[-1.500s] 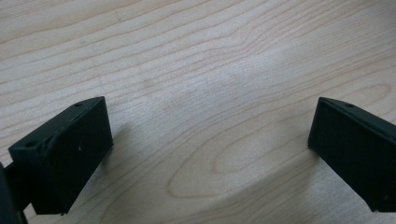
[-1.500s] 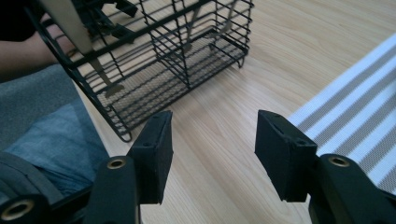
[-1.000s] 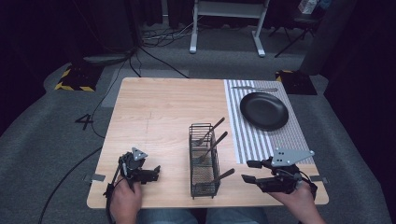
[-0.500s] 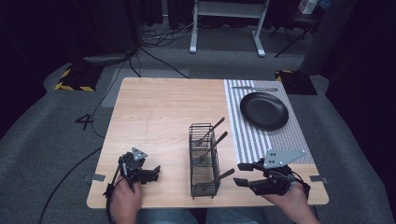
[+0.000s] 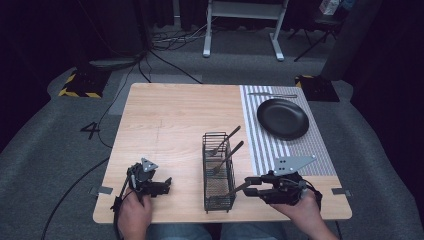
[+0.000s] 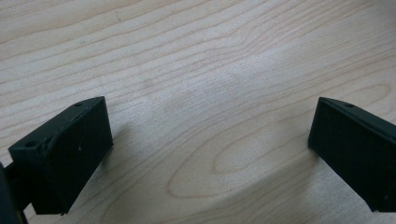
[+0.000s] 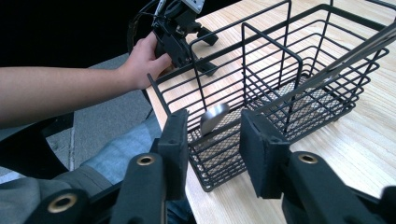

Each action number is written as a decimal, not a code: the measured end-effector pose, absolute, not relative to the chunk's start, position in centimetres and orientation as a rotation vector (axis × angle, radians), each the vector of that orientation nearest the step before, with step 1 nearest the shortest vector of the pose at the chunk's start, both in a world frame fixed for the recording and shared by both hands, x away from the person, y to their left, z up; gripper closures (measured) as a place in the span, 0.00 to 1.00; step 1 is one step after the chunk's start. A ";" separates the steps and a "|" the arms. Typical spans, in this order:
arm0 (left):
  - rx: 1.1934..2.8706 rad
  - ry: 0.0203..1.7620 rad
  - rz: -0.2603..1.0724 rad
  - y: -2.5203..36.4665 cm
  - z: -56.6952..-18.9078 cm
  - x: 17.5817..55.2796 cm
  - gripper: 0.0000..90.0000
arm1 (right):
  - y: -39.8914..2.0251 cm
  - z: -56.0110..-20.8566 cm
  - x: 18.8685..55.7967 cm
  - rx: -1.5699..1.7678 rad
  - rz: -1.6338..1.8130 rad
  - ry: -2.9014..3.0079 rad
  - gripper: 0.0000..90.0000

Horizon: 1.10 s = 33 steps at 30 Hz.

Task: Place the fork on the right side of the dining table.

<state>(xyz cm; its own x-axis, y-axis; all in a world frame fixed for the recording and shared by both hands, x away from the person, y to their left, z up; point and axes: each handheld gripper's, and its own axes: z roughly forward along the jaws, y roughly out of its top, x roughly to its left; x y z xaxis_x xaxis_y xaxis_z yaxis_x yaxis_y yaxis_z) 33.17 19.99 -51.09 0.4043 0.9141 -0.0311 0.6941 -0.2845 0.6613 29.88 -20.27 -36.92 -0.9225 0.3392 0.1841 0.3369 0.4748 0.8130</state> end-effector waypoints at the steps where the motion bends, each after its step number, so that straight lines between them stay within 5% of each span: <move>1: 2.068 1.363 0.481 20.0 -51.1 33.2 0.00 | -20.2 -36.9 30.0 0.620 1.481 2.701 0.73; 11: 2.067 1.365 0.480 20.0 -51.1 33.2 0.00 | -19.7 -36.8 30.4 0.644 1.523 2.711 0.85; 33: 2.068 1.364 0.479 20.0 -51.1 33.2 0.00 | -19.2 -35.8 30.3 0.635 1.495 2.687 0.89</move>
<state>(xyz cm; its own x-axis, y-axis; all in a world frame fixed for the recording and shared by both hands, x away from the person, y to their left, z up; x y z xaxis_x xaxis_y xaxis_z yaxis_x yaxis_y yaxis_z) 33.17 19.99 -51.09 0.4043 0.9141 -0.0308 0.6939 -0.2846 0.6614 30.32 -19.18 -35.84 -0.9181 0.3470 0.1913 0.3455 0.4650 0.8151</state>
